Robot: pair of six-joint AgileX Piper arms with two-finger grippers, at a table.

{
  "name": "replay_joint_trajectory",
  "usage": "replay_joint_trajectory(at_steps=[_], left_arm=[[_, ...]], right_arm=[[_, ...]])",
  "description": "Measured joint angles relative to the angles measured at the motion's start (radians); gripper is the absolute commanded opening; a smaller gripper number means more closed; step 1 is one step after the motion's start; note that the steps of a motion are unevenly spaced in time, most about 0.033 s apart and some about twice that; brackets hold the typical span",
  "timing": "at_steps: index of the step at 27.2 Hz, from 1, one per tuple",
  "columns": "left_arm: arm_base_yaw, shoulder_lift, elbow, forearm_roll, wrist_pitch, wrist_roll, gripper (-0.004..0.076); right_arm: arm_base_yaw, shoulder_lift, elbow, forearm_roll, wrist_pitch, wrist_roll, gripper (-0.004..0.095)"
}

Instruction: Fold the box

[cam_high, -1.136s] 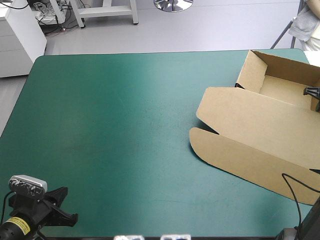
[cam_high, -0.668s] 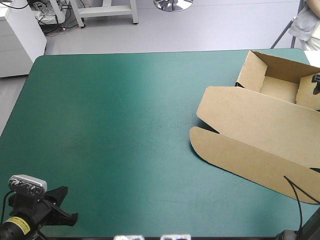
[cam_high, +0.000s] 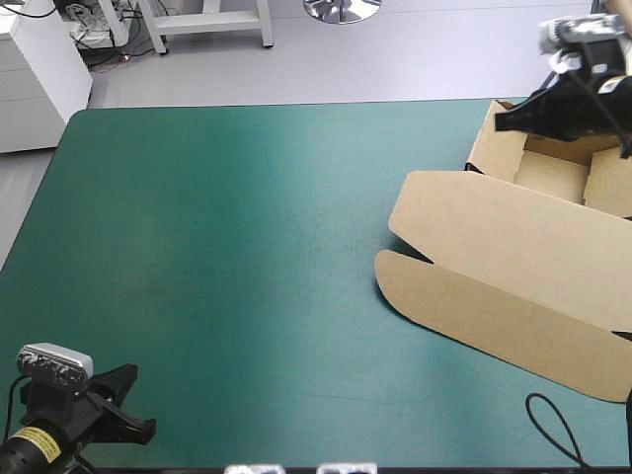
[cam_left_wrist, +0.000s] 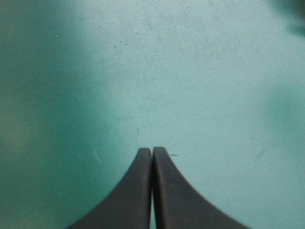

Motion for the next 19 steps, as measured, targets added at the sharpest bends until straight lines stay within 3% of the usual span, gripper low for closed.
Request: replay_joint_trajectory(at_steps=[2, 6, 10, 19], left_arm=[[0.000, 0.000, 0.000, -0.014, 0.000, 0.000, -0.0010], [0.000, -0.001, 0.000, -0.018, 0.000, 0.000, -0.0010], [0.000, -0.003, 0.000, -0.019, -0.002, 0.000, -0.0010], [0.000, -0.003, 0.000, -0.019, -0.010, 0.000, -0.0010]], right_arm=[[0.141, -0.048, 0.104, -0.079, -0.011, 0.000, -0.0015], [0.273, -0.192, 0.394, -0.220, -0.151, 0.049, -0.0015], [0.299, -0.444, 0.745, -0.279, -0.327, 0.073, -0.0015], [0.299, -0.833, 1.177, -0.306, -0.478, 0.076, -0.0015]])
